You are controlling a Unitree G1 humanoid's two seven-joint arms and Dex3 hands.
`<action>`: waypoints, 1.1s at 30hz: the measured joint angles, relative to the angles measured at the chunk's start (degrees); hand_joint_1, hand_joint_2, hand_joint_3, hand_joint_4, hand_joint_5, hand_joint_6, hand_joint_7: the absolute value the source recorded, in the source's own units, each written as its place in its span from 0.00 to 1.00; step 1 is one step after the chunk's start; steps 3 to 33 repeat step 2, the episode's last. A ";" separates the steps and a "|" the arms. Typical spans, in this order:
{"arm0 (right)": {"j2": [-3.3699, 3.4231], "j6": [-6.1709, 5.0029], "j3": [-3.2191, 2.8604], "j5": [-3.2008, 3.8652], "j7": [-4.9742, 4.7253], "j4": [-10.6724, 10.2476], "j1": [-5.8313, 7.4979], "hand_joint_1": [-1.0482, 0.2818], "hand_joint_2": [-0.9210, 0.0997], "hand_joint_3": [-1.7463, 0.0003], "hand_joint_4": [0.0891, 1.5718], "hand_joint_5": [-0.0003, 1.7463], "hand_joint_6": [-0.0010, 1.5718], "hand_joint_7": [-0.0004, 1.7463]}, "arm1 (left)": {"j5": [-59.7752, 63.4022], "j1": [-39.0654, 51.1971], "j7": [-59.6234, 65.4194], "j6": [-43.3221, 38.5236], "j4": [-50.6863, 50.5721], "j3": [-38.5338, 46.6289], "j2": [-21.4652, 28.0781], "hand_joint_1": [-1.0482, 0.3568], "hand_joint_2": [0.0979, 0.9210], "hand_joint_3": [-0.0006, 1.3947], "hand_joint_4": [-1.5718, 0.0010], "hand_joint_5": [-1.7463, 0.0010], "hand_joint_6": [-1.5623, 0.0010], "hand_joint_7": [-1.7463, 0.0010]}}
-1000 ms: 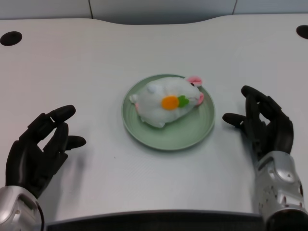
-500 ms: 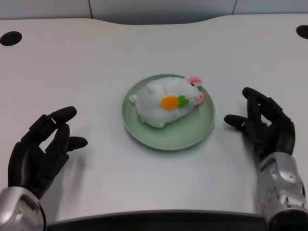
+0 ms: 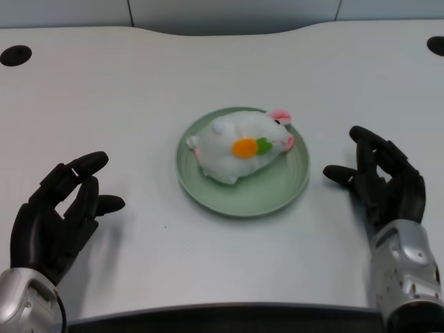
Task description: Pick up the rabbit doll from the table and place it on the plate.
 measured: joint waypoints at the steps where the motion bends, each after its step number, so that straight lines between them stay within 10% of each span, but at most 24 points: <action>1: -0.01 0.00 0.01 -0.02 0.00 0.00 0.00 0.55 0.00 0.84 0.43 0.58 0.44 0.26 | 0.00 0.00 0.00 0.00 0.00 0.00 0.00 0.37 1.00 0.36 0.82 0.07 0.77 0.54; 33: -0.01 0.00 0.02 -0.10 -0.01 0.00 0.00 0.55 0.00 0.84 0.43 0.58 0.44 0.26 | 0.00 0.00 0.00 0.00 0.00 0.00 0.00 0.37 1.00 0.36 0.83 0.07 0.77 0.54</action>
